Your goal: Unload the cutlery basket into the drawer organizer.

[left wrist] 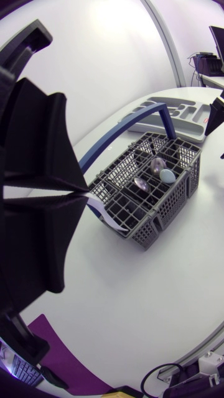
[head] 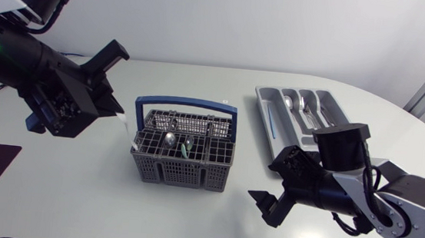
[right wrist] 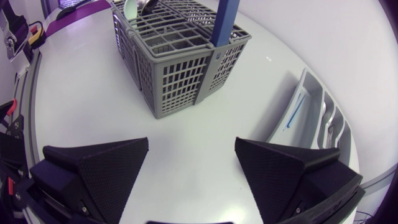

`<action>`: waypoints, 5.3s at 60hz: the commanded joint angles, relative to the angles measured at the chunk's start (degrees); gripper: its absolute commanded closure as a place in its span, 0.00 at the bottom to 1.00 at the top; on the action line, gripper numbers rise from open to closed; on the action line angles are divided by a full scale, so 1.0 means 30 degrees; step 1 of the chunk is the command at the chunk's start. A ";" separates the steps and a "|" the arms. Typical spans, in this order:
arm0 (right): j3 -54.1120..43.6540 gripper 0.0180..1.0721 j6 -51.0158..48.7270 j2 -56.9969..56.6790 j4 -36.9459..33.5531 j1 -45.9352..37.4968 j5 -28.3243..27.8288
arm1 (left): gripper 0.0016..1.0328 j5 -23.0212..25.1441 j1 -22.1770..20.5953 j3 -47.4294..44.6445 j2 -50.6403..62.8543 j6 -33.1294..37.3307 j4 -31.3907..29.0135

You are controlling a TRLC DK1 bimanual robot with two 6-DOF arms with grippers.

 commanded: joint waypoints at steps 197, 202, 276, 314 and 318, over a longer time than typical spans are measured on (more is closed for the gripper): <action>-0.0380 0.60 -0.7698 -0.1194 1.1351 0.6293 1.1443 | 0.97 0.6683 -0.4973 0.9887 1.0532 -3.5313 0.0206; -0.0439 0.63 -0.7698 -0.1194 1.1381 0.6322 1.1443 | 0.97 0.6683 -0.5032 0.9740 1.0532 -3.5342 0.0206; -0.0878 0.84 -0.7932 -0.1370 1.1176 0.7787 1.2761 | 0.97 0.6683 -0.5207 0.9213 0.9624 -3.5605 0.0206; -0.1230 0.86 -0.7375 -0.1633 1.1088 0.7757 1.2410 | 0.93 0.6683 -0.4973 0.9506 0.9712 -3.5869 0.0206; -0.1318 0.86 -0.7375 -0.1662 1.1117 0.7787 1.2410 | 0.91 0.6683 -0.4885 0.9535 0.9712 -3.5928 0.0206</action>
